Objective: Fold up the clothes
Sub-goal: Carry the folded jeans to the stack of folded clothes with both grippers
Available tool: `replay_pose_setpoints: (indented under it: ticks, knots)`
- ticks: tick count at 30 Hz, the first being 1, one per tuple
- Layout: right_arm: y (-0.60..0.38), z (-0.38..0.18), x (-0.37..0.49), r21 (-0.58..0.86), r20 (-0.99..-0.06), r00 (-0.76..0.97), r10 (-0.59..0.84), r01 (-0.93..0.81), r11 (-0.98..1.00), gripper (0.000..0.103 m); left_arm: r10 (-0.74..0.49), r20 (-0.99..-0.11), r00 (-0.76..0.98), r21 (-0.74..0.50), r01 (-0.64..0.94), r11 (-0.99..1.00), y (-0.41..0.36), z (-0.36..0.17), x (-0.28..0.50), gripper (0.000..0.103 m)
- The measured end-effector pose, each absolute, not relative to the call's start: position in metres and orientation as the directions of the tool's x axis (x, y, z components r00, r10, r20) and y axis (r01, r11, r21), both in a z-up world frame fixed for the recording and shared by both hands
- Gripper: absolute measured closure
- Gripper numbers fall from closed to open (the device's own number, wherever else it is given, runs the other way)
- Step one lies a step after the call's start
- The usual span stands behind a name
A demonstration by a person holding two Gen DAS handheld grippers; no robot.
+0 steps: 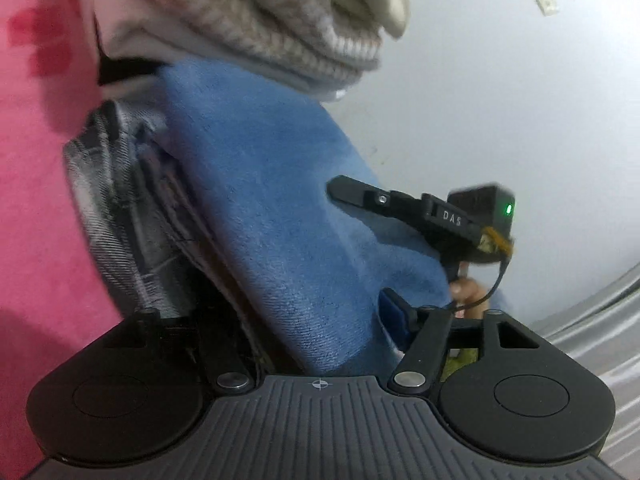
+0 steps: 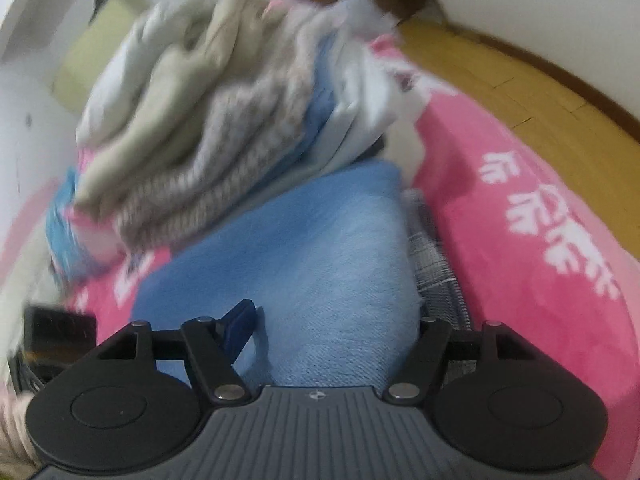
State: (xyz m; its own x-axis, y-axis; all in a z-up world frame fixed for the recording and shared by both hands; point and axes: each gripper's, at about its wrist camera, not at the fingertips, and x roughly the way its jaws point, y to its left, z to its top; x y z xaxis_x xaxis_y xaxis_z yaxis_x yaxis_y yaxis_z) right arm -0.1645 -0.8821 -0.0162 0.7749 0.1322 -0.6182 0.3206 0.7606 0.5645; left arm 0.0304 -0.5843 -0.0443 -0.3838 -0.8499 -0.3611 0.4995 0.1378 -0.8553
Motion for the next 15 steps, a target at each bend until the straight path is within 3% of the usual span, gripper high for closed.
replay_pose_setpoints:
  ticks: [2, 5, 7, 9, 10, 12, 15]
  knots:
    - [-0.88, -0.008, -0.183, 0.548, -0.601, 0.799, 0.038, 0.377, 0.747, 0.011, -0.866, -0.364, -0.344, -0.83, 0.541, 0.135, -0.565, -0.037, 0.033, 0.025]
    - [-0.869, 0.01, -0.223, 0.541, -0.542, 0.832, -0.118, 0.453, 0.709, 0.01, -0.889, -0.369, -0.272, -0.778, 0.613, 0.136, -0.534, -0.025, 0.036, 0.026]
    - [-0.853, 0.027, -0.248, 0.513, -0.485, 0.845, -0.227, 0.485, 0.708, 0.017, -0.893, -0.387, -0.23, -0.718, 0.683, 0.135, -0.533, -0.02, 0.03, 0.028]
    - [-0.828, 0.043, -0.26, 0.447, -0.441, 0.848, -0.296, 0.493, 0.746, 0.037, -0.894, -0.406, -0.188, -0.645, 0.752, 0.134, -0.537, -0.016, 0.022, 0.033]
    - [-0.815, 0.048, -0.26, 0.414, -0.428, 0.849, -0.309, 0.489, 0.768, 0.039, -0.895, -0.413, -0.166, -0.606, 0.784, 0.134, -0.539, -0.013, 0.018, 0.035]
    - [-0.791, 0.051, -0.249, 0.349, -0.419, 0.85, -0.319, 0.475, 0.808, 0.055, -0.897, -0.425, -0.122, -0.524, 0.841, 0.134, -0.542, -0.009, 0.01, 0.037]
    - [-0.765, 0.04, -0.228, 0.251, -0.436, 0.819, -0.374, 0.51, 0.823, 0.059, -0.899, -0.435, -0.054, -0.391, 0.911, 0.134, -0.548, -0.003, -0.001, 0.037]
